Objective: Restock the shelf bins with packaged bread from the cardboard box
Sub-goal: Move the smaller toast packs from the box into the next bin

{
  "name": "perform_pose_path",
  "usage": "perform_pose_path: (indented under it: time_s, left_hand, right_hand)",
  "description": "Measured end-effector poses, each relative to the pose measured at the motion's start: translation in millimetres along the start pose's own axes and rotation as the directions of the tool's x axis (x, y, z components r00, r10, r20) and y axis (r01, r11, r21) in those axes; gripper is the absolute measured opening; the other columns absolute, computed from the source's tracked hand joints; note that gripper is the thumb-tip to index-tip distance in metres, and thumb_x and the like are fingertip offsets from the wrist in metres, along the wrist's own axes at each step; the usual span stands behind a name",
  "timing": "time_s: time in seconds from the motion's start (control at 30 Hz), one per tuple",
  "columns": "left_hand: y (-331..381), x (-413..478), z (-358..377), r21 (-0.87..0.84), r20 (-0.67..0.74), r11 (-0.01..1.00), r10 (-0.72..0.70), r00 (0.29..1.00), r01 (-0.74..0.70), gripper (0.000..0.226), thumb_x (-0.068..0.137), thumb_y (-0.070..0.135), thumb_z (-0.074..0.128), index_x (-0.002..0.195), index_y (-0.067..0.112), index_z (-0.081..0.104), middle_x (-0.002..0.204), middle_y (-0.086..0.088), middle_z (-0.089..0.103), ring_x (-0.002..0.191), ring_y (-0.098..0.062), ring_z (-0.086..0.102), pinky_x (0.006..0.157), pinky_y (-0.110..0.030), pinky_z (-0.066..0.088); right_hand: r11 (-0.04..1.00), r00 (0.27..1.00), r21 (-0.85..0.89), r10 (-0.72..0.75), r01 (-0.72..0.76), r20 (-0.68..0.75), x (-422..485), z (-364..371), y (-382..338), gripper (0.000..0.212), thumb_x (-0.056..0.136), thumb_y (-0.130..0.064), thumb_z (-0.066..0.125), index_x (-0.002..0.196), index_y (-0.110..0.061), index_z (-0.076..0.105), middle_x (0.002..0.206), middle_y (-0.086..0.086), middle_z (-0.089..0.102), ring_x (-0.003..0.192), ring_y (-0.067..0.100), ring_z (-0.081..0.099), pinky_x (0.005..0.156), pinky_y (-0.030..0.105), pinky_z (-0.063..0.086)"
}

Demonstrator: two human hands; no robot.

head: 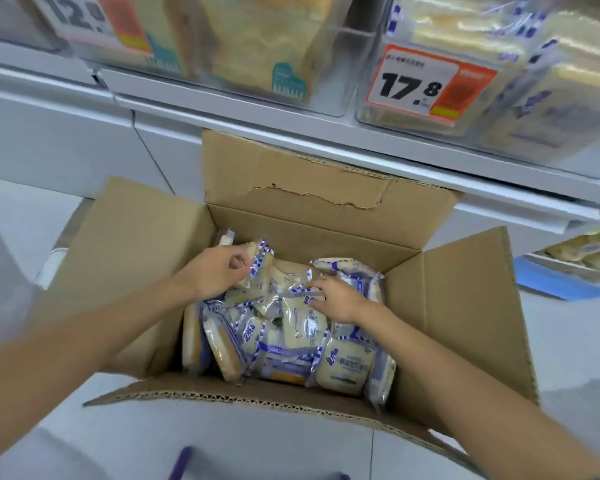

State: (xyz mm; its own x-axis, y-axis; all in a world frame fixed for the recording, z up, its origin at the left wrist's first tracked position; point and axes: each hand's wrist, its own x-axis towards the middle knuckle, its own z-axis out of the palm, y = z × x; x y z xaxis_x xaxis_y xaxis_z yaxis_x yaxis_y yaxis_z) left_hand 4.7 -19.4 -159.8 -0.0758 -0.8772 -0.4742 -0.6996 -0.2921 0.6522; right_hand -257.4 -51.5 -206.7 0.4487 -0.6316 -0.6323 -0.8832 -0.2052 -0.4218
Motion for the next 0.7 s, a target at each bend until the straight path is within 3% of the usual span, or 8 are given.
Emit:
perform_pose_path:
  time_s: [0.1, 0.17, 0.27, 0.33, 0.43, 0.53, 0.63, 0.7]
  left_hand:
    - [-8, 4, 5, -0.063, 0.021, 0.998, -0.029, 0.999, 0.03, 0.013, 0.091, 0.015, 0.061, 0.083, 0.024, 0.065, 0.074, 0.007, 0.06, 0.062, -0.005, 0.051, 0.062, -0.022, 0.043]
    - [-9, 5, 8, -0.091, 0.035, 0.995, -0.042, 0.999, 0.045, 0.014, 0.092, 0.012, 0.06, 0.083, 0.022, 0.065, 0.073, 0.006, 0.059, 0.057, 0.002, 0.049, 0.059, -0.016, 0.042]
    - [-7, 5, 13, -0.104, 0.04, 0.994, -0.042, 0.998, 0.046, 0.009, 0.092, 0.011, 0.06, 0.091, 0.019, 0.065, 0.08, 0.005, 0.06, 0.062, 0.004, 0.054, 0.06, -0.007, 0.04]
    - [2, 5, 17, -0.111, 0.047, 0.993, -0.025, 0.999, 0.03, 0.012, 0.092, 0.014, 0.062, 0.103, 0.016, 0.066, 0.093, 0.003, 0.062, 0.08, -0.006, 0.06, 0.068, -0.007, 0.042]
    - [21, 7, 21, -0.089, 0.139, 0.996, 0.002, 0.99, 0.01, 0.05, 0.084, 0.034, 0.074, 0.129, 0.023, 0.058, 0.114, 0.008, 0.061, 0.094, -0.01, 0.062, 0.081, -0.018, 0.047]
    - [32, 10, 21, -0.012, 0.118, 0.999, 0.037, 0.992, -0.036, 0.037, 0.079, 0.039, 0.079, 0.105, 0.015, 0.069, 0.087, 0.001, 0.066, 0.074, -0.015, 0.06, 0.071, -0.034, 0.048]
    - [36, 2, 5, -0.315, 0.063, 0.944, -0.087, 0.994, 0.103, 0.019, 0.082, 0.017, 0.078, 0.092, 0.006, 0.067, 0.086, -0.008, 0.07, 0.078, -0.018, 0.067, 0.072, -0.036, 0.058]
    - [36, -11, -8, -0.525, 0.168, 0.823, -0.151, 0.974, 0.218, 0.031, 0.083, 0.009, 0.076, 0.11, 0.007, 0.062, 0.104, -0.01, 0.073, 0.093, -0.019, 0.072, 0.078, -0.031, 0.061]
  right_hand:
    - [0.988, 0.995, -0.151, 0.019, -0.003, 0.102, 24, 24, 0, 0.067, 0.099, -0.026, 0.051, 0.154, -0.01, 0.017, 0.16, 0.01, 0.023, 0.148, 0.027, 0.018, 0.12, 0.039, 0.015]
    - [0.971, 0.993, -0.237, 0.044, -0.017, 0.11, 32, 36, 1, 0.074, 0.093, -0.014, 0.056, 0.154, -0.008, 0.014, 0.155, 0.014, 0.03, 0.144, 0.03, 0.024, 0.117, 0.04, 0.016]
    - [0.966, 0.998, -0.256, -0.007, 0.024, 0.069, 32, 40, -1, 0.063, 0.084, -0.006, 0.06, 0.142, -0.009, 0.035, 0.135, 0.013, 0.05, 0.127, 0.031, 0.046, 0.104, 0.038, 0.033]
    - [0.98, 0.998, -0.189, -0.064, 0.067, 0.018, 26, 31, -8, 0.056, 0.085, -0.016, 0.066, 0.136, -0.014, 0.043, 0.129, 0.009, 0.056, 0.12, 0.029, 0.051, 0.098, 0.037, 0.036]
    - [0.983, 0.976, -0.034, -0.181, 0.178, -0.125, 8, 5, -30, 0.061, 0.084, -0.029, 0.071, 0.138, -0.019, 0.044, 0.132, 0.004, 0.058, 0.12, 0.025, 0.052, 0.1, 0.035, 0.033]
    - [0.968, 0.948, 0.104, -0.198, 0.229, -0.247, -10, -19, -45, 0.084, 0.083, -0.033, 0.074, 0.151, -0.023, 0.026, 0.145, 0.001, 0.045, 0.134, 0.02, 0.037, 0.112, 0.036, 0.028]
    - [0.922, 0.948, 0.36, -0.025, 0.144, -0.318, -15, -27, -45, 0.107, 0.074, -0.035, 0.082, 0.155, -0.025, 0.011, 0.158, -0.002, 0.021, 0.145, 0.017, 0.019, 0.119, 0.039, 0.022]
    - [0.843, 0.975, 0.531, 0.043, 0.083, -0.22, -18, -31, -46, 0.095, 0.074, -0.033, 0.083, 0.15, -0.021, 0.027, 0.146, 0.0, 0.04, 0.136, 0.017, 0.039, 0.105, 0.031, 0.041]
